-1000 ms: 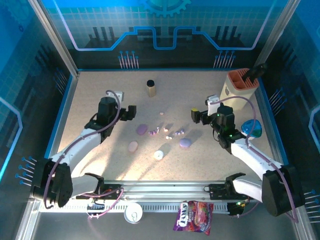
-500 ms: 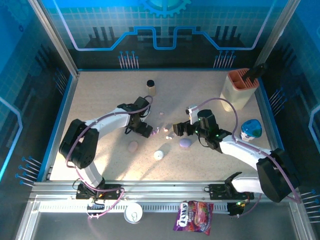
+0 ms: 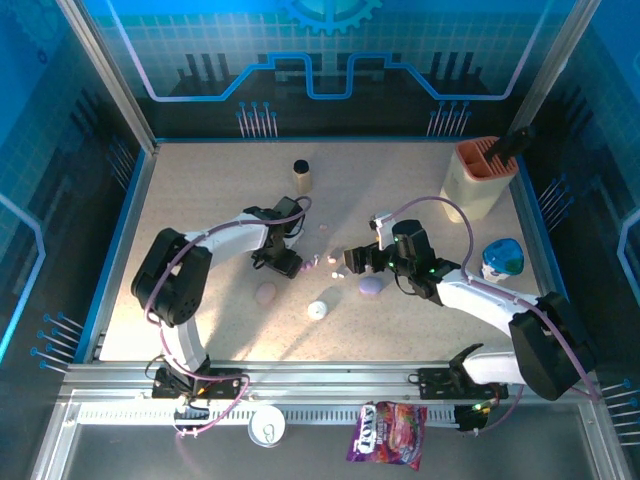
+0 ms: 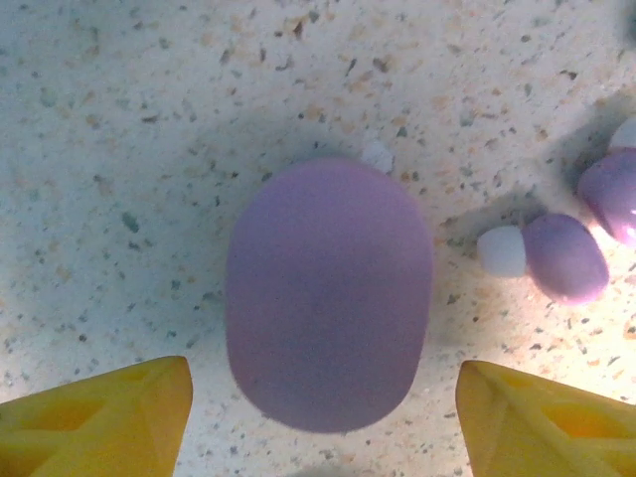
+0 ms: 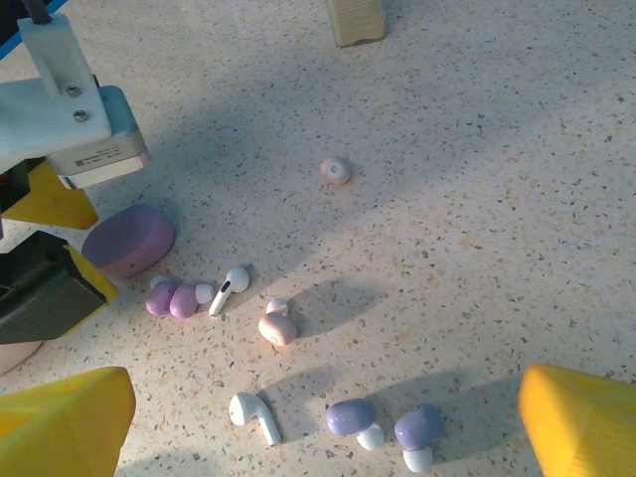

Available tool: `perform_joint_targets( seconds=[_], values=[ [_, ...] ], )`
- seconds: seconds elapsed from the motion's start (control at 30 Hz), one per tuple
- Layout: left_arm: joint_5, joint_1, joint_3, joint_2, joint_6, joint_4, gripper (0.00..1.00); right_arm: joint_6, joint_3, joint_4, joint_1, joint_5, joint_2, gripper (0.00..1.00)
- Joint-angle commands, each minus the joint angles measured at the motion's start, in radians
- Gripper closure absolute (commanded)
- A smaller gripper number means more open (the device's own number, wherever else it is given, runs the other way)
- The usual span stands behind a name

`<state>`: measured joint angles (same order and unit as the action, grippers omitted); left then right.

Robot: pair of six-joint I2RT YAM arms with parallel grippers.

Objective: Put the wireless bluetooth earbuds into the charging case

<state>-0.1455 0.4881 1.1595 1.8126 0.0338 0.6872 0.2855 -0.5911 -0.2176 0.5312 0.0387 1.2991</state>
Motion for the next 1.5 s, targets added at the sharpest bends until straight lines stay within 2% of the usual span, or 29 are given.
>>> perform_joint_targets(
  seconds=[0.0, 0.27, 0.47, 0.63, 0.73, 0.9, 1.0, 1.07, 1.13, 1.3, 1.47],
  values=[
    [0.028, -0.003, 0.037, 0.024, 0.012, -0.031, 0.35, 0.017, -0.012, -0.016, 0.015, 0.010, 0.004, 0.00],
    [0.037, -0.018, 0.017, 0.034, 0.011, -0.059, 0.55, 0.091, -0.011, 0.013, 0.015, -0.050, -0.017, 0.00],
    [0.031, -0.023, -0.020, 0.000, 0.014, -0.099, 0.60, 0.161, -0.035, 0.071, -0.011, -0.044, -0.040, 0.00],
    [0.031, -0.023, -0.086, -0.092, 0.040, -0.208, 0.61, 0.262, -0.071, 0.121, -0.078, 0.122, -0.043, 0.00],
    [0.070, -0.023, -0.156, -0.174, 0.083, -0.338, 0.61, 0.359, -0.107, 0.167, -0.123, 0.253, -0.027, 0.02],
    [0.236, -0.020, -0.278, -0.311, 0.161, -0.603, 0.61, 0.436, -0.200, 0.268, -0.139, 0.451, 0.046, 0.04],
    [0.341, -0.020, -0.355, -0.370, 0.255, -0.747, 0.63, 0.471, -0.214, 0.227, -0.132, 0.540, 0.077, 0.02],
    [0.408, -0.018, -0.401, -0.395, 0.320, -0.834, 0.64, 0.487, -0.219, 0.199, -0.126, 0.573, 0.091, 0.03],
    [0.453, -0.008, -0.432, -0.412, 0.384, -0.886, 0.65, 0.510, -0.231, 0.187, -0.120, 0.587, 0.106, 0.08],
    [0.471, 0.019, -0.435, -0.415, 0.431, -0.906, 0.64, 0.534, -0.279, 0.177, -0.087, 0.626, 0.162, 0.23],
    [0.465, 0.050, -0.432, -0.417, 0.454, -0.912, 0.64, 0.520, -0.354, 0.188, -0.047, 0.655, 0.232, 0.29]
  ],
)
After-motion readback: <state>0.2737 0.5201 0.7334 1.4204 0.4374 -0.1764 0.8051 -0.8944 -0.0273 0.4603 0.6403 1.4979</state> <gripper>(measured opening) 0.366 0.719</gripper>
